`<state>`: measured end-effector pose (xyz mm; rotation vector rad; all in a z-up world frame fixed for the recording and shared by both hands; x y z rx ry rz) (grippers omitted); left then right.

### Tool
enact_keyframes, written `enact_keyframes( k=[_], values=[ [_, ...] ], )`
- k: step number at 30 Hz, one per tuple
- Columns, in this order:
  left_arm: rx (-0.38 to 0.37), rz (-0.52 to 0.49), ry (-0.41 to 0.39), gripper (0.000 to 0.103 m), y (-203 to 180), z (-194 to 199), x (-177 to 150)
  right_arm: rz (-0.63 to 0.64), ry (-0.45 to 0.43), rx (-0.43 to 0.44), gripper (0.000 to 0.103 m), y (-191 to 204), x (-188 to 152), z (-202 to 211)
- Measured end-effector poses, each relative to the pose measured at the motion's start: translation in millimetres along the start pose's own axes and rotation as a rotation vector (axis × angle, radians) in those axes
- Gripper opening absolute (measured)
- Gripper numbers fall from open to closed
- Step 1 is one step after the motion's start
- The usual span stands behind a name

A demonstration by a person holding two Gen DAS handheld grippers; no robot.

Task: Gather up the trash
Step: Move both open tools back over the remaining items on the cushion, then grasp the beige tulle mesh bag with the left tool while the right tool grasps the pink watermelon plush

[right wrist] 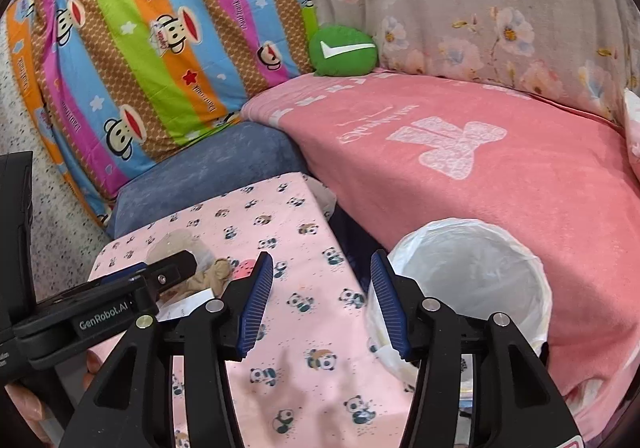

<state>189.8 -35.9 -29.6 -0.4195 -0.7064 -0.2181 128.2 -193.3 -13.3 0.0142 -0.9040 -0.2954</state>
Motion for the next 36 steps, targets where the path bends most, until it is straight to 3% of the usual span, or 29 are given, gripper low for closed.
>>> enact_keyframes(
  k=[13, 23, 29, 31, 33, 36],
  values=[
    [0.136, 0.134, 0.036, 0.074, 118.7, -11.0, -4.3, 0.074, 0.106, 0.079, 0.057, 73.6, -36.4, -46.9],
    [0.150, 0.173, 0.084, 0.070, 167.2, -45.2, -0.2, 0.102, 0.204, 0.083, 0.057, 106.2, -58.7, -112.5],
    [0.111, 0.193, 0.125, 0.047, 179.9, -68.2, 0.5, 0.094, 0.262, 0.066, 0.057, 113.9, -66.6, -157.0],
    [0.090, 0.194, 0.136, 0.024, 180.6, -73.7, 0.7, 0.082, 0.278, 0.068, 0.057, 114.3, -67.6, -169.8],
    [0.067, 0.201, 0.144, 0.009, 180.7, -76.0, 1.2, 0.074, 0.300, 0.063, 0.057, 114.1, -70.1, -182.4],
    [0.040, 0.214, 0.125, 0.001, 180.8, -70.6, 5.9, 0.069, 0.324, 0.059, 0.057, 114.7, -74.2, -197.2]
  ],
)
Point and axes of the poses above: each gripper's, at about its wrist camera, not at the fingertips, and z roughly against the way its jaws point, y to its left, x to its top, the point moved 9 cm from there along -z, roughly the way its jaws point, and after that the axes turned 4 degrees about -x, right-handed, at the moved point
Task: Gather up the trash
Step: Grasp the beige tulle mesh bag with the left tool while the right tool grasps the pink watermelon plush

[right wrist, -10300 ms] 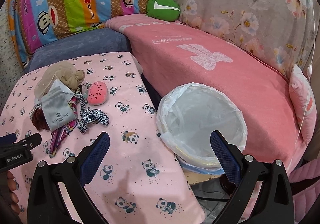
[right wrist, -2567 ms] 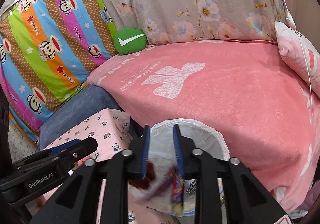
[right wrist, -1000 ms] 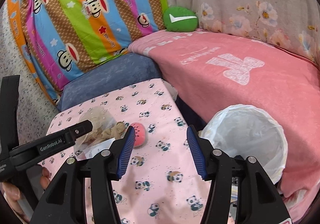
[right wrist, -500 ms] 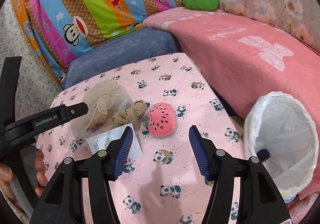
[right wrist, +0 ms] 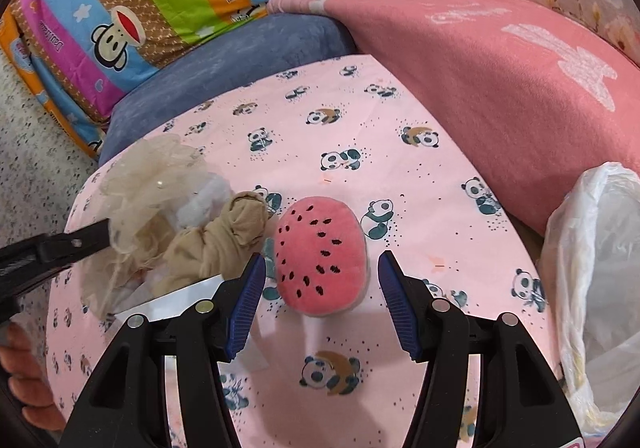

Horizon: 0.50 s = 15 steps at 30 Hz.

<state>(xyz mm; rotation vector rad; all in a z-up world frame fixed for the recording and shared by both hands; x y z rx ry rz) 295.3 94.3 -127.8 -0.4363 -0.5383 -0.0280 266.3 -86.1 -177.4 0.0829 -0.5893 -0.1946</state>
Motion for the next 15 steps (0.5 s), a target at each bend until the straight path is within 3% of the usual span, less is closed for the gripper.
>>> enact_keyframes(
  k=[3, 8, 15],
  values=[
    [-0.013, -0.001, -0.029, 0.000, -2.9, 10.7, 8.4, 0.006, 0.018, -0.005, 0.057, 1.3, -1.6, -11.3],
    [-0.022, -0.021, -0.085, 0.000, -14.6, 35.6, 28.1, 0.006, 0.031, -0.001, 0.045, 2.4, -4.0, -17.9],
    [-0.044, -0.065, -0.156, 0.000, -46.7, 71.4, 48.8, 0.010, -0.052, 0.022, 0.041, 4.7, 12.1, 21.6]
  ],
)
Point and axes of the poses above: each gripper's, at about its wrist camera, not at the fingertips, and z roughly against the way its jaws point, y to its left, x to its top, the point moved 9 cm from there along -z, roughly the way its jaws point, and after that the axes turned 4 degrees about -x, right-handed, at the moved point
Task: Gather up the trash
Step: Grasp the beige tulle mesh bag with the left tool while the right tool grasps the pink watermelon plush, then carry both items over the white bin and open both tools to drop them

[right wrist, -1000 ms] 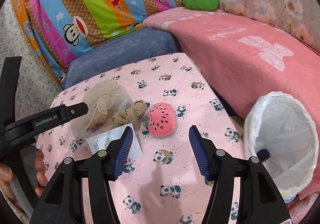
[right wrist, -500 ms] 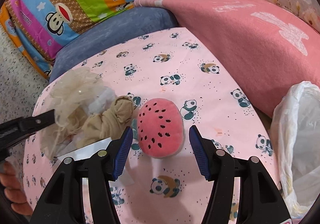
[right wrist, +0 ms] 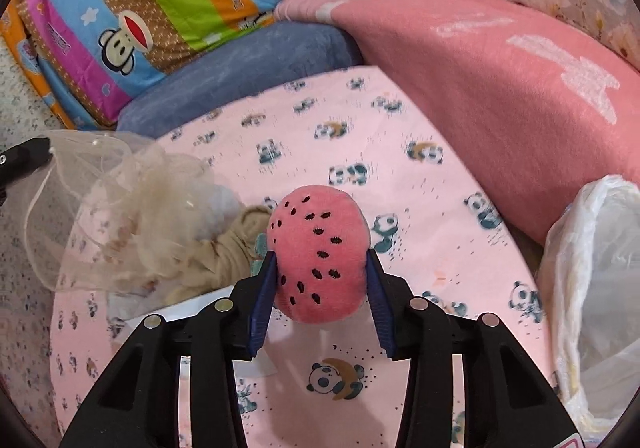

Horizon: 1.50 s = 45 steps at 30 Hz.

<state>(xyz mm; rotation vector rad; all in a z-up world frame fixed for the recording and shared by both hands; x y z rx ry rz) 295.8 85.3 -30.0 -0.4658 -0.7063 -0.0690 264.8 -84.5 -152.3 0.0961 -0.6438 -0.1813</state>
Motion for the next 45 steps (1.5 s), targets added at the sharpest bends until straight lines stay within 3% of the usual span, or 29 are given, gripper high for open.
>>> enact_keyframes(
  k=[12, 23, 45],
  values=[
    [-0.036, -0.066, -0.072, 0.000, -57.9, 45.2, 19.6, -0.028, -0.162, 0.015, 0.041, -25.4, 26.9, 98.7],
    [-0.159, -0.197, -0.109, 0.000, -159.7, 76.5, 28.7, -0.094, -0.243, -0.044, 0.041, -79.9, 25.8, 155.1],
    [-0.390, -0.369, 0.032, 0.000, -344.5, 36.6, -51.2, -0.343, -0.285, -0.214, 0.042, -248.0, -18.0, 202.3]
  ],
)
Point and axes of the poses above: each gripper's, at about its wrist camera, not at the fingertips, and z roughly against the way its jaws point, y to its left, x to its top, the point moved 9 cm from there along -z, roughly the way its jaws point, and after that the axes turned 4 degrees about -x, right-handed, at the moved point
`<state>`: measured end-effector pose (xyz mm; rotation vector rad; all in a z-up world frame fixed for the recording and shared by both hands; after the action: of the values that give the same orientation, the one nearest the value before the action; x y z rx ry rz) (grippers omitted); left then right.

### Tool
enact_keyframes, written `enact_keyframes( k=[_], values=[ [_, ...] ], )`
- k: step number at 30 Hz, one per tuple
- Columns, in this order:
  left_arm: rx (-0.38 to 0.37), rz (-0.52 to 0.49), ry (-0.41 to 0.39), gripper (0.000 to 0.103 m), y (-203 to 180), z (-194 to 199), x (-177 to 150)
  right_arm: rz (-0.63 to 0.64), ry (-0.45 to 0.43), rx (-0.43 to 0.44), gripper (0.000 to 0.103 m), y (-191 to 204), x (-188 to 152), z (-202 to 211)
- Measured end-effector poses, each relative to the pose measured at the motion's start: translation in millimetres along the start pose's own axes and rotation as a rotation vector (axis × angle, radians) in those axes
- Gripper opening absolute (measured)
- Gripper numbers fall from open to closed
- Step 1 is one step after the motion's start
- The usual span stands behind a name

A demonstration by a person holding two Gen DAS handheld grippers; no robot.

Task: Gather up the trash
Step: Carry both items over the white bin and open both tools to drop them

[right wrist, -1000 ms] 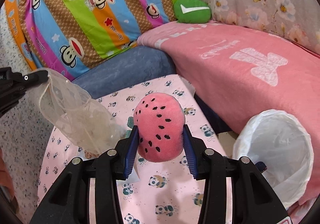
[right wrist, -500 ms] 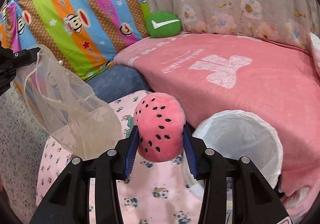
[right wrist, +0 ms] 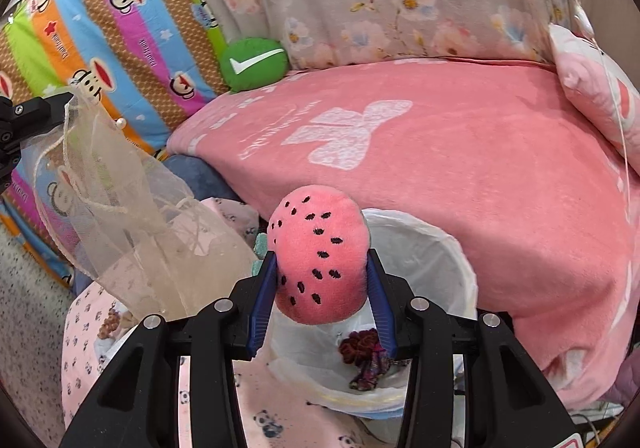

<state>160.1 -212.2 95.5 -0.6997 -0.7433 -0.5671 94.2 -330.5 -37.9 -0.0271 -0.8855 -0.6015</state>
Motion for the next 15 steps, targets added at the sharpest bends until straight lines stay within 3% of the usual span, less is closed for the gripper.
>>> enact_keyframes(
  k=[5, 6, 7, 9, 15],
  values=[
    [0.003, -0.026, -0.004, 0.003, -17.0, -17.2, -4.9, -0.021, -0.001, -0.018, 0.042, -18.6, 0.1, 0.1],
    [0.019, -0.021, -0.001, 0.016, -15.7, -20.6, -6.9, -0.022, -0.001, -0.020, 0.042, -20.8, -0.2, -0.1],
    [0.029, -0.013, 0.008, 0.038, -13.7, -24.0, -9.1, -0.023, -0.001, -0.023, 0.042, -22.7, -0.5, -0.4],
    [0.055, 0.008, 0.013, 0.053, -6.3, -27.3, -14.0, -0.024, 0.000, -0.025, 0.042, -23.7, -1.7, 0.2],
    [0.093, 0.019, 0.031, 0.053, 12.8, -30.6, -21.9, -0.019, 0.004, -0.026, 0.045, -22.1, -1.7, -4.1]
  ],
)
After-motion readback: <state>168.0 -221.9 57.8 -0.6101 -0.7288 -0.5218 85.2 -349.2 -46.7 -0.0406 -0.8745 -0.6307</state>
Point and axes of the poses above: each gripper's, at about its wrist camera, not at the fingertips, and z roughly against the way its jaws point, y to its left, x to its top, the point moved 9 cm from there along -z, roughly the way its jaws point, and after that the axes turned 4 degrees about -x, right-handed, at the moved point
